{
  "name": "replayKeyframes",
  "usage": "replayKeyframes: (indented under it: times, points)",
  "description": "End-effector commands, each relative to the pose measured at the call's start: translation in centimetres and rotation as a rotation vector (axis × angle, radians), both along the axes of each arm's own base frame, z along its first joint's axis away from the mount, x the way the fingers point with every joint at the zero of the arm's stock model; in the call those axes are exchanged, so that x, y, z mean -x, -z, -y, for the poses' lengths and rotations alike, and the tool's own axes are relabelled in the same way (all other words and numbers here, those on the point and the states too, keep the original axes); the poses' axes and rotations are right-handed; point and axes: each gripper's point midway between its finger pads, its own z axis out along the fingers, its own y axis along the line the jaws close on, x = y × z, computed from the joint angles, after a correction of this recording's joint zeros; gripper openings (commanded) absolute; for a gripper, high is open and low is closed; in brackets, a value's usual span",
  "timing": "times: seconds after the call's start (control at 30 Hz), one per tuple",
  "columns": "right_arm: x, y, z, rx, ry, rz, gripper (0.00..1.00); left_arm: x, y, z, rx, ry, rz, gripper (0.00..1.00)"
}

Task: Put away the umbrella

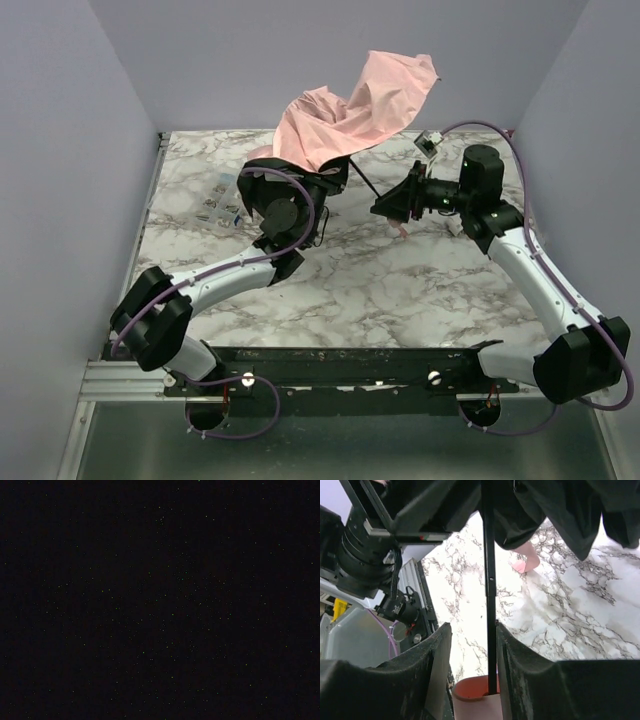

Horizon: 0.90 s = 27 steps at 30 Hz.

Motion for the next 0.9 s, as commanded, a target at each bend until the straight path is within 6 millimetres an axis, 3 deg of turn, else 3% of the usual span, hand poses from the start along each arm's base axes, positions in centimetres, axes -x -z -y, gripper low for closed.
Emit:
replayKeyframes:
  times: [0.0, 0.3, 0.63, 0.87]
  points:
    - [1.6, 0.4, -0.2, -0.001, -0.051, -0.026, 0.38, 1.3, -4.9, -2.9, 0.058, -0.041, 0.136, 0.00]
    - [1.1, 0.5, -0.9, -0.021, -0.094, -0.076, 0.01, 2.8, -5.8, -1.2, 0.035, 0.069, 0.211, 0.00]
    - [-0.2, -1.0, -0.8, -0.023, -0.056, -0.029, 0.01, 4.2, -2.5, 2.4, 0.039, 0.221, 0.149, 0.00]
    - [-1.5, -0.7, -0.7, -0.017, -0.028, -0.031, 0.01, 5.9, 0.1, 5.9, 0.043, 0.294, 0.095, 0.00]
